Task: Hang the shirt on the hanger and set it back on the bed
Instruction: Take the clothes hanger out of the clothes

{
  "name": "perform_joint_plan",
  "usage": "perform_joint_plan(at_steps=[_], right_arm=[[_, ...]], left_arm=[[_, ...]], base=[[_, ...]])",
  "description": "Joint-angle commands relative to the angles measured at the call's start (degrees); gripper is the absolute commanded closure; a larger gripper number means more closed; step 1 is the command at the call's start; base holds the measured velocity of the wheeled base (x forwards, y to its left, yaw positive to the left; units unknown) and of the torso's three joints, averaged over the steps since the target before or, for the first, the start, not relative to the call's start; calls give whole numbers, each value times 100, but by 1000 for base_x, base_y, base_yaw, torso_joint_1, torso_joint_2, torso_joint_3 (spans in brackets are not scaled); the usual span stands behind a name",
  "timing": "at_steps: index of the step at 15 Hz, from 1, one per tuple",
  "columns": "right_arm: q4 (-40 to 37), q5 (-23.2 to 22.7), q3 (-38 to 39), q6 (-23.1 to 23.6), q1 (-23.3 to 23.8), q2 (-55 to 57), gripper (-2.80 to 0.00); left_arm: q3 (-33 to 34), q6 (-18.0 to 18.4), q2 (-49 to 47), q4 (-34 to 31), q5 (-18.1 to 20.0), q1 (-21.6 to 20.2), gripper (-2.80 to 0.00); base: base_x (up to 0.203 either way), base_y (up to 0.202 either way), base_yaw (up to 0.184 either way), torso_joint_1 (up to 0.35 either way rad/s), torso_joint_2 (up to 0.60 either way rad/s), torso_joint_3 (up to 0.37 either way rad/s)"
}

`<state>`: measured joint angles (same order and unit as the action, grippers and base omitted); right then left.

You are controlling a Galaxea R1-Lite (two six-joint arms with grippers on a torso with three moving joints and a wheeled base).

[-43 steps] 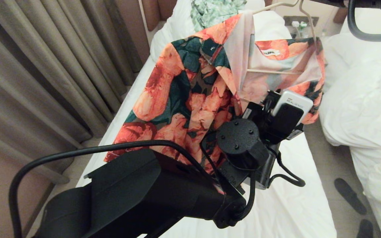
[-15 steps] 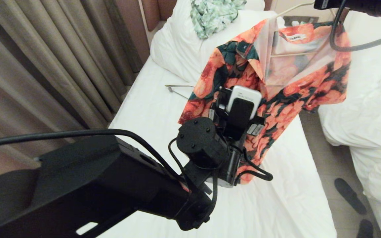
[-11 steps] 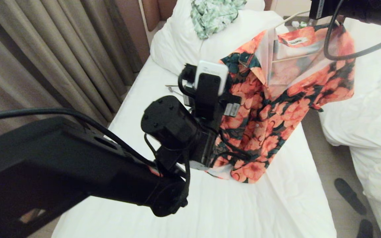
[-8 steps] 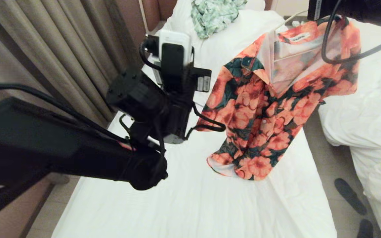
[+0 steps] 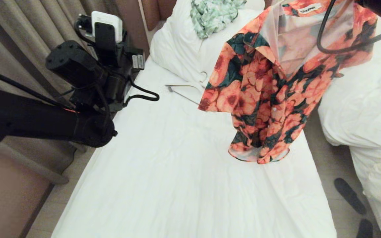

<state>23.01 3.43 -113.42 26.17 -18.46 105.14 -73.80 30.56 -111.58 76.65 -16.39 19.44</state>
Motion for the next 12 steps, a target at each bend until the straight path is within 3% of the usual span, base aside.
perform_joint_plan(at_steps=[1,3,12], right_arm=[[94,14,-5,-1,9,100,0],[124,98,-5,-69,1,103,0],[125,192,-4,-243,1,68,0]], left_arm=[[-138,20,130,-127,208,-896,0],[-219,20,221,-243,436,-1360,0],[-275,2,224,-211,452,-1337,0]], base=[[0,0,0,0,0,0],[0,0,0,0,0,0],[0,0,0,0,0,0]])
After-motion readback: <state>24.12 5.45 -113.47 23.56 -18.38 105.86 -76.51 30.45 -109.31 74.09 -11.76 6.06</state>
